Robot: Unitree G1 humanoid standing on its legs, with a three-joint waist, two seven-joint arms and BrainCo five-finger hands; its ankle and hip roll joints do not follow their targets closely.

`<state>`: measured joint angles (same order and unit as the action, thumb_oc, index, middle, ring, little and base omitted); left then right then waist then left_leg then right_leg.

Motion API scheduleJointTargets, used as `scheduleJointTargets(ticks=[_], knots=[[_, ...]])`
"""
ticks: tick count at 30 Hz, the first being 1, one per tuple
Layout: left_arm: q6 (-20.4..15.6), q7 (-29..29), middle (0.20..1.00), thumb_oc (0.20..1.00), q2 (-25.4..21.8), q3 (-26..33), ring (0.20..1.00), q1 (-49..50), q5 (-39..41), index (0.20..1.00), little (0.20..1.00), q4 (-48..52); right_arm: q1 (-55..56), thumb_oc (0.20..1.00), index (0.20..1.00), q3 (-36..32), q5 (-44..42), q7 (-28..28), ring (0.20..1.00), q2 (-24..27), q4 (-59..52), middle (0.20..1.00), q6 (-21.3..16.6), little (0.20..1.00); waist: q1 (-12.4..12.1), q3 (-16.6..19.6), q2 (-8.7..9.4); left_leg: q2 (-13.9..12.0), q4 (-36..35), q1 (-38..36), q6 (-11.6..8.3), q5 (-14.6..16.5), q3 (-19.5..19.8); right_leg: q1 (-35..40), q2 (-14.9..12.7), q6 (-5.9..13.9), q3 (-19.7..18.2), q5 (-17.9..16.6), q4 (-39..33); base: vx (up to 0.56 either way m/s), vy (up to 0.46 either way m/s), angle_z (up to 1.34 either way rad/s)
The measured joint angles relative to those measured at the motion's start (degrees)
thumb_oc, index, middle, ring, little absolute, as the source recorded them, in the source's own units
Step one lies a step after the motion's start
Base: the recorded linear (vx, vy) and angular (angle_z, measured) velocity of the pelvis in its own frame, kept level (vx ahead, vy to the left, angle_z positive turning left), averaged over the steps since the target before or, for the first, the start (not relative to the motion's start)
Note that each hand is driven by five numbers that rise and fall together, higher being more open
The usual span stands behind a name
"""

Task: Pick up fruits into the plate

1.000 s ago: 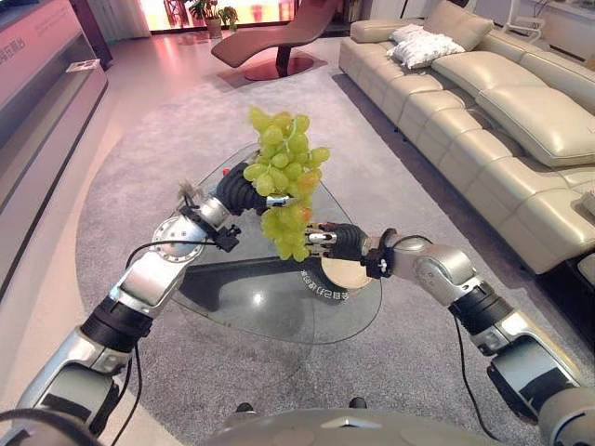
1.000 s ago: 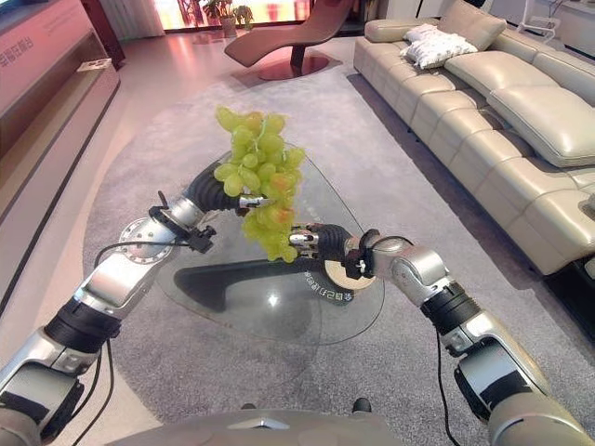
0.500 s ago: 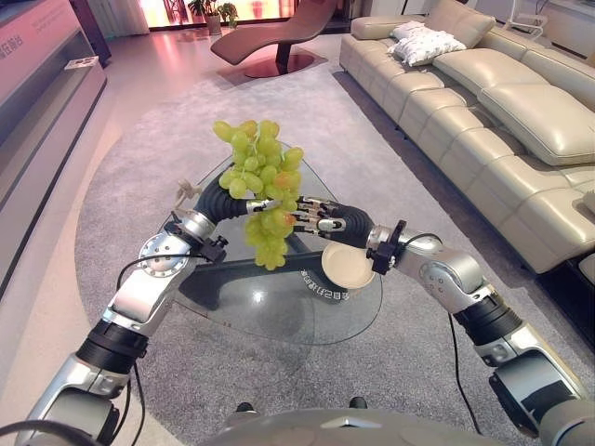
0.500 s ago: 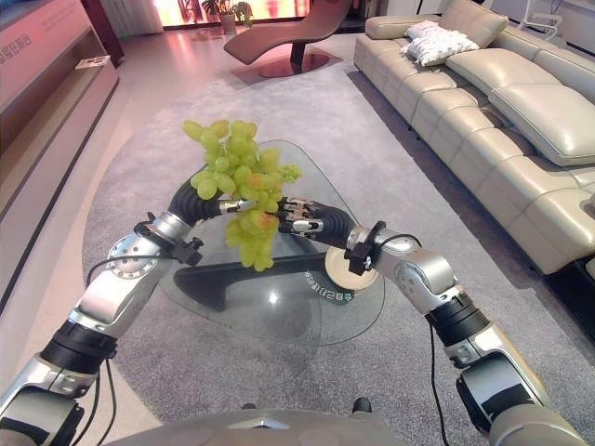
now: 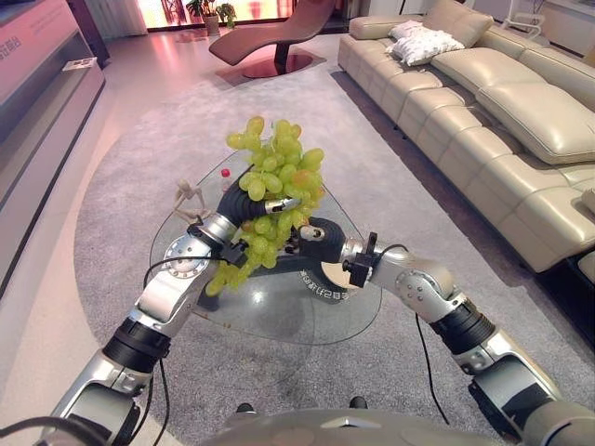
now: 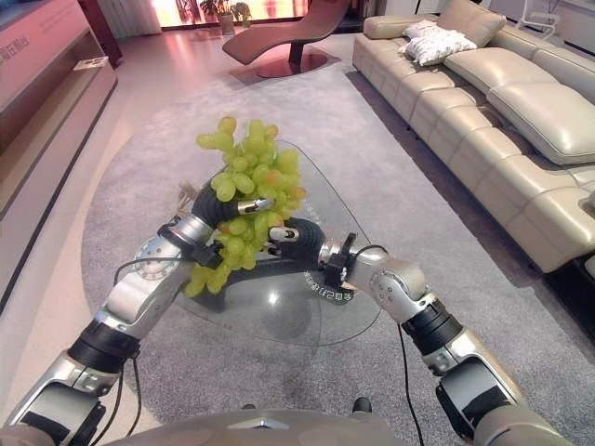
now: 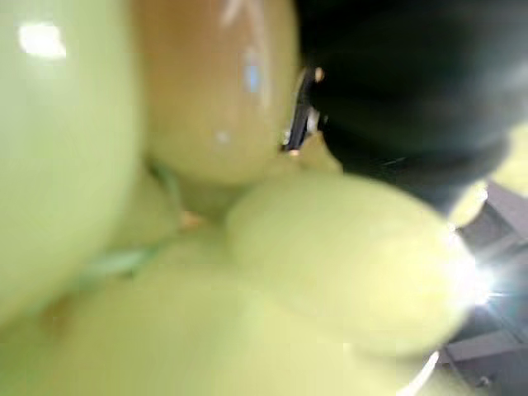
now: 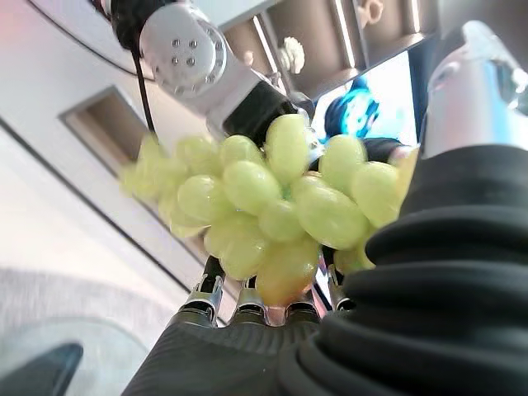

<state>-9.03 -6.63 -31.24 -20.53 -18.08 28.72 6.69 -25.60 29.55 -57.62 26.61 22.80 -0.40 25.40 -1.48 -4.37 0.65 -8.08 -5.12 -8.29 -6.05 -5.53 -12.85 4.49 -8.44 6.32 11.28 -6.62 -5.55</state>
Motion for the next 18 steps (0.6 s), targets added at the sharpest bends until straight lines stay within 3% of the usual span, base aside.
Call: scheduleJointTargets(ticks=[8,18], knots=[[0.24,2.49,0.200,0.200,0.16,-2.02,0.200,-1.42,-1.50,0.200,0.200,0.93,0.00,1.000,1.000,1.41,-2.06,-0.43,1.000,-0.44,-0.02,1.000,3.38,1.000,0.15,0.03,-0.05,0.06,0.01,-0.06,0.00,0.00,-0.10,-0.05,0.05,-0.02,-0.12,-0.02,0.01,0.00,-0.001,0.00],[4.29,5.61,0.200,0.200,1.46,-3.60,0.200,-2.57,-1.93,0.200,0.200,0.75,0.22,1.000,1.000,3.57,-2.06,-3.08,1.000,-0.94,-0.02,1.000,1.97,1.000,0.20,0.06,-0.10,0.12,0.01,-0.73,-0.02,0.12,-1.07,-0.10,0.19,-0.03,-1.20,-0.03,0.01,0.02,-0.001,-0.05]])
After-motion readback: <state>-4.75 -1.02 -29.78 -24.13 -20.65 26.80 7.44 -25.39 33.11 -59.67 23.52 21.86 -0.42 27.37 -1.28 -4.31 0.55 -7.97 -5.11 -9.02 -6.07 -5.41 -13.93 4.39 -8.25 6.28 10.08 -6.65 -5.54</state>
